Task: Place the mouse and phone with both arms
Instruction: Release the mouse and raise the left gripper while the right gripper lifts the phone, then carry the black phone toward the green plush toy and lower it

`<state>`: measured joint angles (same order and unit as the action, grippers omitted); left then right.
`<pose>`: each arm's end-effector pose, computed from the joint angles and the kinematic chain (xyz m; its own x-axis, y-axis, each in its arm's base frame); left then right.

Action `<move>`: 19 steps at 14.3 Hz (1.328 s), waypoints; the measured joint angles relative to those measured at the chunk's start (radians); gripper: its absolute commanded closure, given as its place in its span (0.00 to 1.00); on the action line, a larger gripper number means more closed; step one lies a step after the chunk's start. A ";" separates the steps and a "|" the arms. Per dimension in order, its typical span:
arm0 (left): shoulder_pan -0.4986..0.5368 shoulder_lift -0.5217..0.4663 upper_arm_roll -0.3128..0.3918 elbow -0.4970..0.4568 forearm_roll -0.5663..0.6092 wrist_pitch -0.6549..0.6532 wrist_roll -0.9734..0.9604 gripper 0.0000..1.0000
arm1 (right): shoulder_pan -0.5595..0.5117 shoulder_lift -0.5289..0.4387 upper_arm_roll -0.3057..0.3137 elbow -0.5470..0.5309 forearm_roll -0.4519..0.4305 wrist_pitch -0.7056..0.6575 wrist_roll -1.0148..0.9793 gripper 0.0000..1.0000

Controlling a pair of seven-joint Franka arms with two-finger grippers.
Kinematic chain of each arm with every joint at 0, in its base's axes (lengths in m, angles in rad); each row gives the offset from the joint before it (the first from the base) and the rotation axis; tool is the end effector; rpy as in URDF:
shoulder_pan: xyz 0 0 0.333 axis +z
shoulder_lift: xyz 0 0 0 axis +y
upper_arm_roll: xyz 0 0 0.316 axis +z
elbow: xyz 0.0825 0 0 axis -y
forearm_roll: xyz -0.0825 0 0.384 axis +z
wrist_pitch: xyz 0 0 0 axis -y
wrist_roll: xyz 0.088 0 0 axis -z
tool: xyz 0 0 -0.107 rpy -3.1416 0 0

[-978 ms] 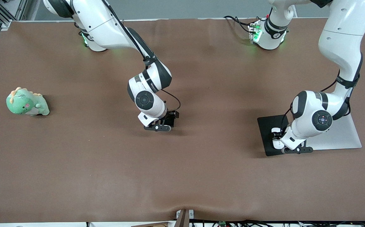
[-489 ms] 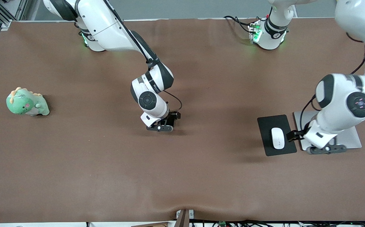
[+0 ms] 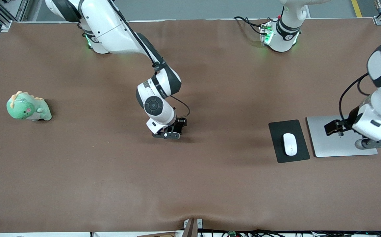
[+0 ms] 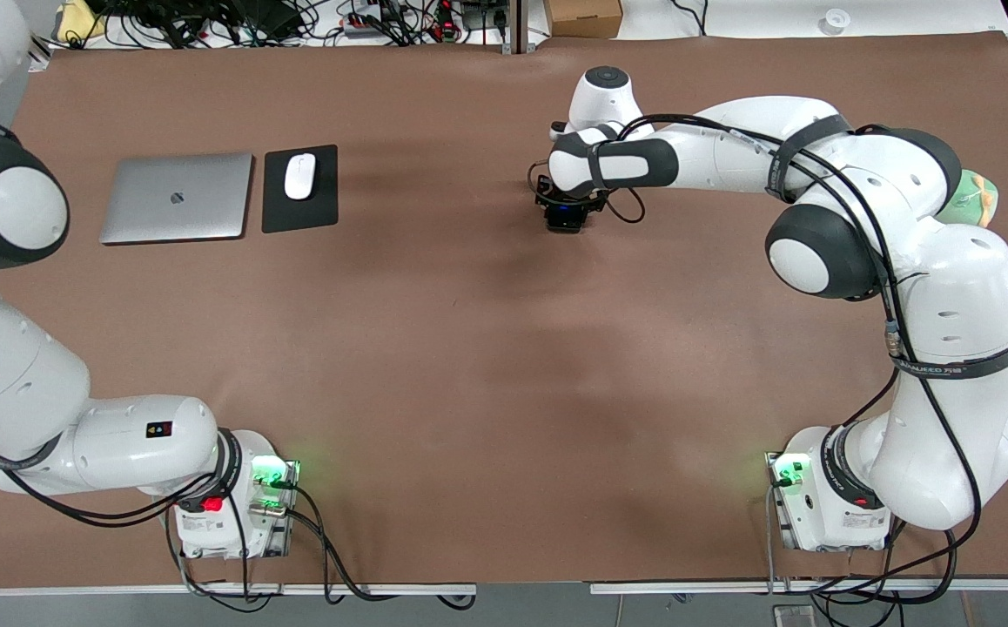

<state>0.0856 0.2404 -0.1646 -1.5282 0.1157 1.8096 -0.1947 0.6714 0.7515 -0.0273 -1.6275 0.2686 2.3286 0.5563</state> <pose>0.6394 -0.0305 0.5244 0.9939 0.0942 0.0572 0.0978 -0.9931 -0.0646 0.5429 0.4160 0.1761 0.9861 -0.0866 -0.1415 -0.1021 -0.9890 -0.1067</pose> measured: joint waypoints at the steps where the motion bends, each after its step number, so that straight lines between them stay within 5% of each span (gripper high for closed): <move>1: 0.002 -0.023 0.000 0.005 -0.009 -0.027 0.000 0.00 | -0.001 0.000 -0.002 0.006 0.000 -0.030 0.000 1.00; 10: 0.002 -0.162 -0.019 0.006 -0.038 -0.200 0.000 0.00 | -0.138 -0.028 -0.032 0.046 -0.008 -0.159 -0.032 1.00; 19: 0.002 -0.198 -0.030 0.005 -0.101 -0.278 0.011 0.00 | -0.161 -0.152 -0.256 -0.089 -0.021 -0.312 -0.366 1.00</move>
<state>0.0876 0.0420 -0.1941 -1.5236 0.0151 1.5316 -0.1836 0.5109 0.5994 -0.2837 -1.7166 0.2473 2.0163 0.1906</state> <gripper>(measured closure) 0.000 0.198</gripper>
